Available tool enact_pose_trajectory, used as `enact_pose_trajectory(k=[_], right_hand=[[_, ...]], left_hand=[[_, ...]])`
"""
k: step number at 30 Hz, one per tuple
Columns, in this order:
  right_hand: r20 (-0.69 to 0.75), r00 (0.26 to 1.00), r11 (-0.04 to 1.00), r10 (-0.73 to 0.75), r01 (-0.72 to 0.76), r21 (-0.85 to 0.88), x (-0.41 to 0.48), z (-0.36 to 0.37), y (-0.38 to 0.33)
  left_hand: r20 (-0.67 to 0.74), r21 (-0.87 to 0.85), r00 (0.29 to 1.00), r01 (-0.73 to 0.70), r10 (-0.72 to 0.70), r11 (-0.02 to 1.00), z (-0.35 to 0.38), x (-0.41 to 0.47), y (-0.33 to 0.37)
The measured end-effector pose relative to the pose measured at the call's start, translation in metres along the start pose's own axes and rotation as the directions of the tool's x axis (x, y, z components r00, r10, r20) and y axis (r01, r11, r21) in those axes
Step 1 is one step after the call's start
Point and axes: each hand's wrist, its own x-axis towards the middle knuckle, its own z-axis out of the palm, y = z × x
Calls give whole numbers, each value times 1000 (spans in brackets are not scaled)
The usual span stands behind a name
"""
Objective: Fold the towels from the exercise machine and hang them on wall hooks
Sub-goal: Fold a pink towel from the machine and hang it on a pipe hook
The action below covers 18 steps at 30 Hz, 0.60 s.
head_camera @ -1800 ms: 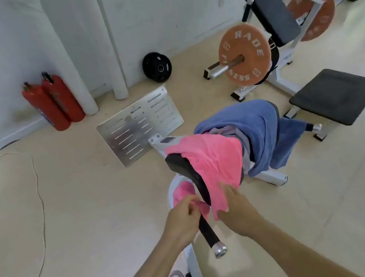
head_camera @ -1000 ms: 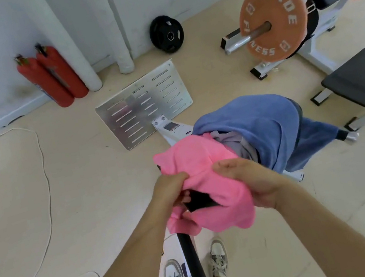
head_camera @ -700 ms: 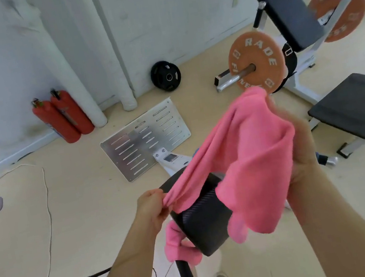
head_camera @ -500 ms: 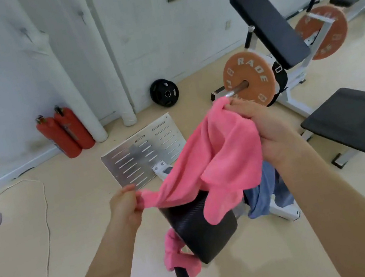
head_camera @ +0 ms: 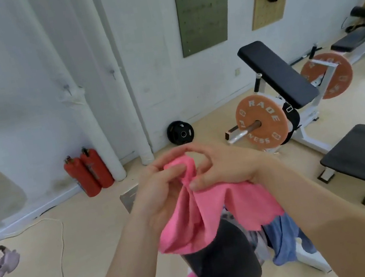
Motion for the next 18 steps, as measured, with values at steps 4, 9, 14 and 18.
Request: enact_pose_trajectory(k=[4, 9, 14, 18], right_hand=[[-290, 953, 996, -84, 71, -58, -6, -3, -16], [-264, 961, 996, -85, 78, -38, -19, -4, -16], [-162, 987, 977, 5, 29, 210, -33, -11, -15], [-154, 978, 979, 143, -162, -121, -32, -31, 20]], left_hand=[[104, 177, 990, -114, 97, 977, 3, -16, 3], [157, 458, 970, -236, 183, 857, 5, -27, 3], [84, 671, 876, -401, 474, 623, 15, -30, 16], [-211, 498, 854, -325, 476, 804, -32, -18, 33]])
